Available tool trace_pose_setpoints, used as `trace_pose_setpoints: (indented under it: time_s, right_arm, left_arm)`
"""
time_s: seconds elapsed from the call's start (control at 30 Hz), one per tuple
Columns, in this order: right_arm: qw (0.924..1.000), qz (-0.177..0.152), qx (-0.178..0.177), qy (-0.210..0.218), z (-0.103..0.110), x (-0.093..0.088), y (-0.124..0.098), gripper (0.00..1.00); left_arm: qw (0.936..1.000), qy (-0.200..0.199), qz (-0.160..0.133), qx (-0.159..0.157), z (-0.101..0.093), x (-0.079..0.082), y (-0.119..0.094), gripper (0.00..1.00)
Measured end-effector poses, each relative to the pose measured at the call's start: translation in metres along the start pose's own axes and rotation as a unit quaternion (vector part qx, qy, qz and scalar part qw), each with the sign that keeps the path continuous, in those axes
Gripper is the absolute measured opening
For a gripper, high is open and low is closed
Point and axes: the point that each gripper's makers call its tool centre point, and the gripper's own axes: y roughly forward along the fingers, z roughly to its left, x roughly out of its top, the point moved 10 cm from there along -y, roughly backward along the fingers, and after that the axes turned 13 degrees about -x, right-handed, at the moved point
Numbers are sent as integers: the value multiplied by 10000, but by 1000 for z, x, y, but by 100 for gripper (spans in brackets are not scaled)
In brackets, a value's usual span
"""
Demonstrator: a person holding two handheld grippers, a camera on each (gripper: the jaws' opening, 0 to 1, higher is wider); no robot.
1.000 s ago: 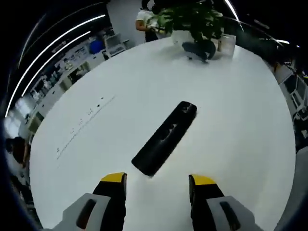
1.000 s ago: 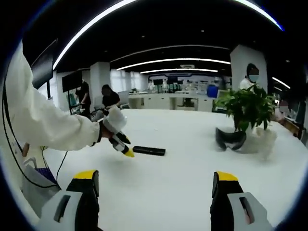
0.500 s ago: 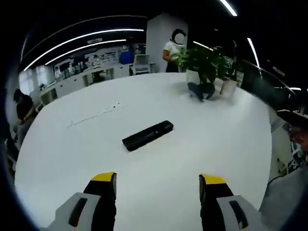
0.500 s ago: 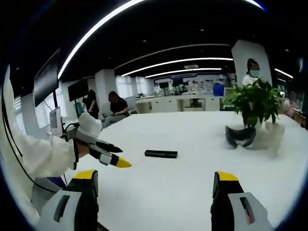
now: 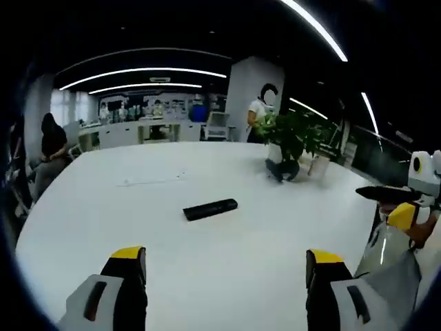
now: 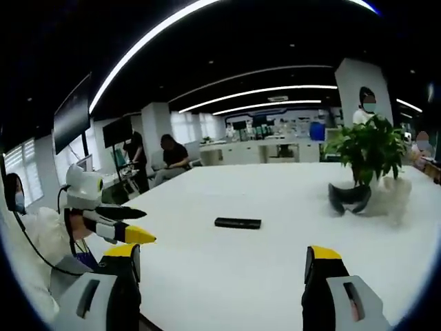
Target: Press the specified remote control buttons in sequence, fully releasing each button before pressing the next.
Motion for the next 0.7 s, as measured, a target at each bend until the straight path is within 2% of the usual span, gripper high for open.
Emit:
trace_pose_setpoints:
  time_s: [0.23, 0.37, 0.47, 0.53, 0.7]
  right_arm:
    - [10000, 12, 10, -64, 2, -2, -3, 99]
    - [9999, 66, 33, -120, 2, -5, -2, 99]
    - [9999, 54, 34, -133, 1, -6, -3, 99]
    - [9999, 84, 25, -143, -1, -7, -3, 99]
    - [9999, 73, 76, -107, -1, -7, -1, 99]
  left_arm:
    - [9993, 42, -187, 317, -11, -11, -27, 99]
    - [9991, 26, -79, 427, -11, -20, -34, 99]
    - [9990, 184, -190, 369, -16, -22, -38, 99]
    - [9981, 345, -269, 439, -20, -21, -41, 99]
    - [9986, 186, -286, 401, -22, -23, -41, 99]
